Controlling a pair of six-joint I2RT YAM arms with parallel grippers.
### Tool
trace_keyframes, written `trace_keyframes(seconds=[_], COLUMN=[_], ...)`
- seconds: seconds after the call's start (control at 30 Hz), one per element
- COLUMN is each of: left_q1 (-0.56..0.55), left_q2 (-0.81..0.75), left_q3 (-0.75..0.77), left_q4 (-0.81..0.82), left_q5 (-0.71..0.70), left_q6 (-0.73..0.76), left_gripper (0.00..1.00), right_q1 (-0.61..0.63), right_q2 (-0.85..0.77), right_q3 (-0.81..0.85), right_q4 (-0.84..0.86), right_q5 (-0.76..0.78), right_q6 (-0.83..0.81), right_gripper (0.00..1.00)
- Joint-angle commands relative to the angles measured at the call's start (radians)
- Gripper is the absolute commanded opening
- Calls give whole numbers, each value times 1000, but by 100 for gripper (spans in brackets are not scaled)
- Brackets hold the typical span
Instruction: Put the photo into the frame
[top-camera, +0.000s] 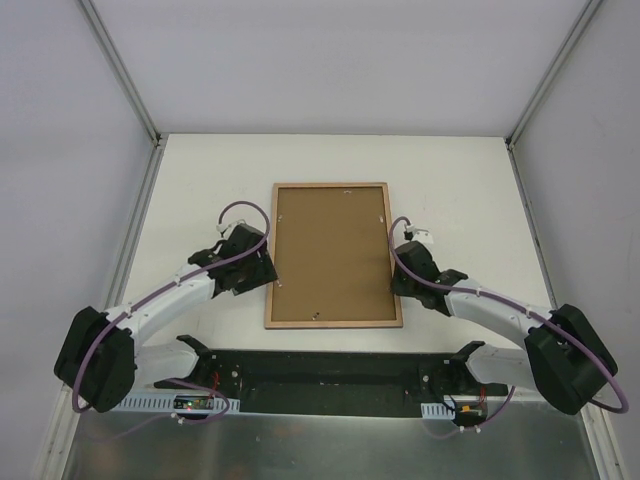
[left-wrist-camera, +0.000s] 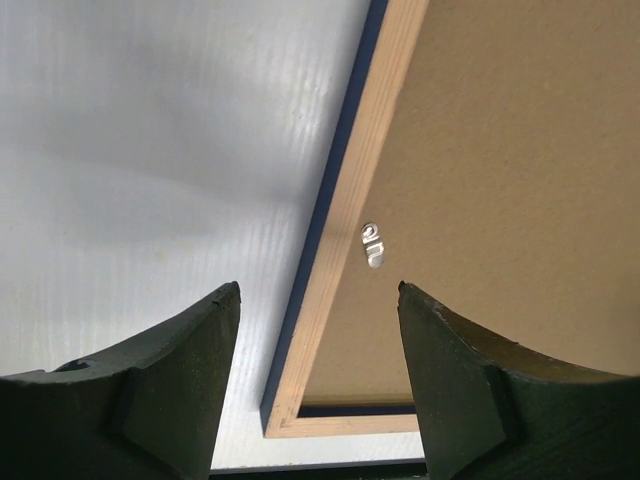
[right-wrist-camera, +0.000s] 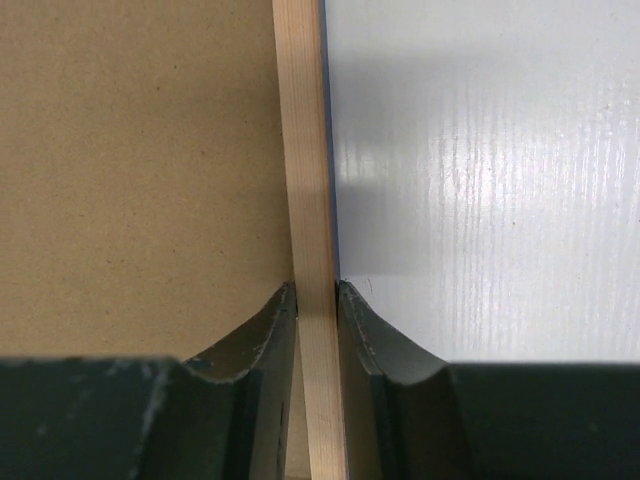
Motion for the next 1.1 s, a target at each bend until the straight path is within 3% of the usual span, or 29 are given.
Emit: trace_keyframes(seconds=[0.0,0.23,0.63,1.07], left_q1=[5,0,-18,-18], left_q2=[100,227,241,293], left_q3=[93,122,23,18], left_q4=[-10,16,128,148], left_q5=[-11,22,99,88], left_q6=[51,111,146,141], left_gripper=[64,63,64,63], right_q1=[5,4,5,5], right_q2=[-23,-34,4,15], right_q3=[-32,-36,-28,-32], right_q4=[-79,-81,-58,-36], right_q5=[-26,-36,-50,-65], right_q6=[1,-9,-28,-32], right_gripper=[4,4,4,4])
